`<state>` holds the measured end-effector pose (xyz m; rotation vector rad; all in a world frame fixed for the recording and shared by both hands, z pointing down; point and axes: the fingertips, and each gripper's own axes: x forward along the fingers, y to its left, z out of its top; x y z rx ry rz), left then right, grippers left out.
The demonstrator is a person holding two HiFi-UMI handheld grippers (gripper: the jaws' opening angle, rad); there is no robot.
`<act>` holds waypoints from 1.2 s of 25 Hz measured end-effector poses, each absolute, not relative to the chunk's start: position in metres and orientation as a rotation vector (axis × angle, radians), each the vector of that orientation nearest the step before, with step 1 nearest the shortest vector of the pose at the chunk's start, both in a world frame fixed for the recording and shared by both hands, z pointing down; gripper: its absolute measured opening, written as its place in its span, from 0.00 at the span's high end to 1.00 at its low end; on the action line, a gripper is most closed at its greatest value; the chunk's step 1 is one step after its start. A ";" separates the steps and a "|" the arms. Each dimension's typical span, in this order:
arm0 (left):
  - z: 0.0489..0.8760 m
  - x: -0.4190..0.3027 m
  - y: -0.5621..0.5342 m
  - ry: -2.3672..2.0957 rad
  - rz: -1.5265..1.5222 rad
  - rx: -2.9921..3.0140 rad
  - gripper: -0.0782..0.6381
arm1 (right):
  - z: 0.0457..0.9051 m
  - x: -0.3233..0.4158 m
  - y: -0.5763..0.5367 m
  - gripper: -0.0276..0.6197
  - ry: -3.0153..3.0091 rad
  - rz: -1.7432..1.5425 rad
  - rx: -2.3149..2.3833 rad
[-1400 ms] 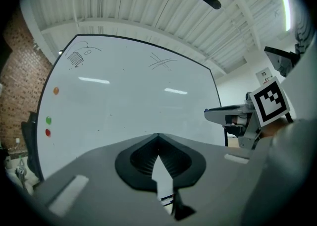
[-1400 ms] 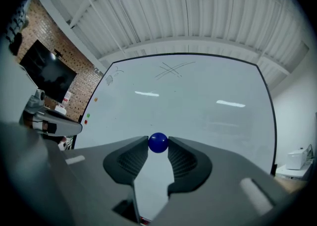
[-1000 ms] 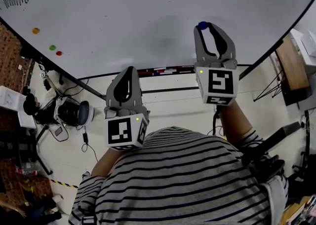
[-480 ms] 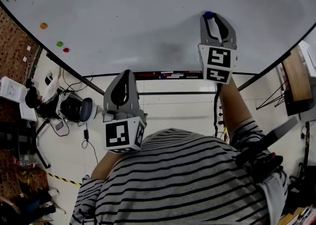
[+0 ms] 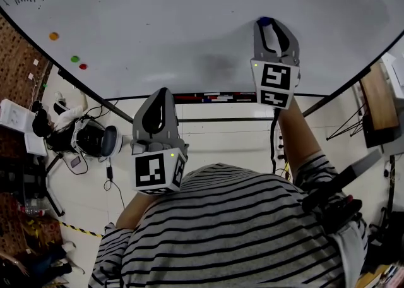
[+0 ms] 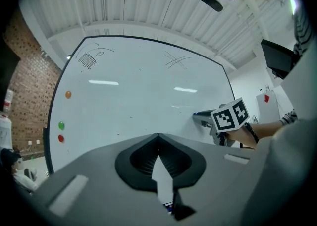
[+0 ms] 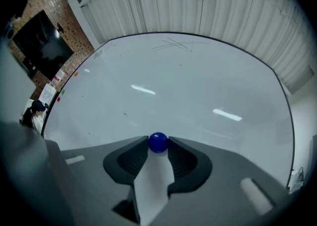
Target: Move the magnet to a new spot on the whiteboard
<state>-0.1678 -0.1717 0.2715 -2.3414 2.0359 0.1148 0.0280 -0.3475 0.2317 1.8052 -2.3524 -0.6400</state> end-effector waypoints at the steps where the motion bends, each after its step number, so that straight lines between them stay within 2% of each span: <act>1: 0.272 -0.166 -0.172 2.029 0.109 -2.348 0.87 | 0.232 0.028 -0.347 0.76 -2.362 -0.635 1.800; 7: 0.270 -0.156 -0.172 1.990 0.104 -2.378 0.87 | 0.234 0.040 -0.315 0.81 -2.433 -0.511 1.787; 11: 0.269 -0.148 -0.168 1.946 0.128 -2.401 0.87 | 0.243 0.052 -0.264 0.95 -2.469 -0.427 1.797; 21: 0.291 -0.115 -0.161 1.856 0.156 -2.522 0.87 | 0.273 0.060 -0.197 0.96 -2.524 -0.192 1.791; 30: 0.314 -0.103 -0.150 1.815 0.109 -2.574 0.87 | 0.295 0.046 -0.164 0.96 -2.511 -0.161 1.736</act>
